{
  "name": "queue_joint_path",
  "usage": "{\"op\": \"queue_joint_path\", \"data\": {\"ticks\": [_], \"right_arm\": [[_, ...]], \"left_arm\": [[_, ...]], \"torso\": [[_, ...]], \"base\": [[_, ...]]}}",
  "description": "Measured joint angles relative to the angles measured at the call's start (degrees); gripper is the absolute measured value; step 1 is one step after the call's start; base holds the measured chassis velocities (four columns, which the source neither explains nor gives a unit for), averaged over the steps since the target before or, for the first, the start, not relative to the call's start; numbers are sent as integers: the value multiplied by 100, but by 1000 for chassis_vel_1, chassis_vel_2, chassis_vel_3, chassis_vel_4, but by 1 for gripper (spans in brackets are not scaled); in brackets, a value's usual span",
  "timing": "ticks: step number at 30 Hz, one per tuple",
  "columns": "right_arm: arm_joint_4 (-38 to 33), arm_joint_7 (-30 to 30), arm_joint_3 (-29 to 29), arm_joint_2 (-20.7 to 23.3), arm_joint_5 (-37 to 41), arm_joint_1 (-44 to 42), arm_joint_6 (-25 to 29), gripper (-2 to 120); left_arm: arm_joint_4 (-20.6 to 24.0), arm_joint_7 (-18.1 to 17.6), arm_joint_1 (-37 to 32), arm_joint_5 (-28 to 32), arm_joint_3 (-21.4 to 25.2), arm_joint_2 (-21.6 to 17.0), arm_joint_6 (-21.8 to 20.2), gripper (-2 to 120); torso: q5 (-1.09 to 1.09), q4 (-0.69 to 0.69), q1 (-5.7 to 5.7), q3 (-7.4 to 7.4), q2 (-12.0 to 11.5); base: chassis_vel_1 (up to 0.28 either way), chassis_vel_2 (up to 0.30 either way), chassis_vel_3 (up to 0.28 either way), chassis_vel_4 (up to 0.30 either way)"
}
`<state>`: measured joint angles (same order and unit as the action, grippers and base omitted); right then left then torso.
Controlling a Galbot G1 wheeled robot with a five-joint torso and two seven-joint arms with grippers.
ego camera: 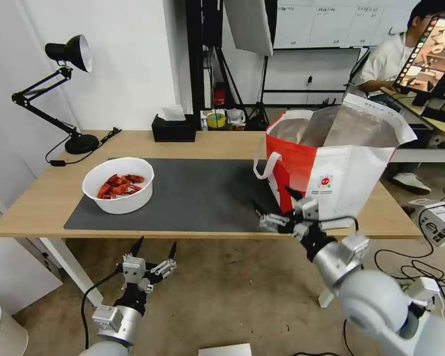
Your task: Pick up the trash from the table and place it into the takeout bag.
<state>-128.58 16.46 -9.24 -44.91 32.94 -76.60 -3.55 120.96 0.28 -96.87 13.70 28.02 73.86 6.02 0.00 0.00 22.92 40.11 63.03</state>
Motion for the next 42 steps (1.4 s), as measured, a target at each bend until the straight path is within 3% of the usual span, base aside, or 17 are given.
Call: {"op": "queue_joint_path", "data": {"ticks": [9,22,42], "right_arm": [[225,587,87,-534,-550,-727,361,100],[467,1067,353,-889,-1005,-949,408,100],[563,949,532,-1002,-1166,-907,484,100]], "left_arm": [[-20,-1,-4,2,1,-11,2,100],[-36,4,-18,0,-13,2,6,100],[-57,10,-57,-1,103,-37,9,100]], "torso": [[0,0,0,0,0],[0,0,0,0,0],[-1,0,0,0,0]], "base": [[0,0,0,0],[0,0,0,0],[0,0,0,0]]}}
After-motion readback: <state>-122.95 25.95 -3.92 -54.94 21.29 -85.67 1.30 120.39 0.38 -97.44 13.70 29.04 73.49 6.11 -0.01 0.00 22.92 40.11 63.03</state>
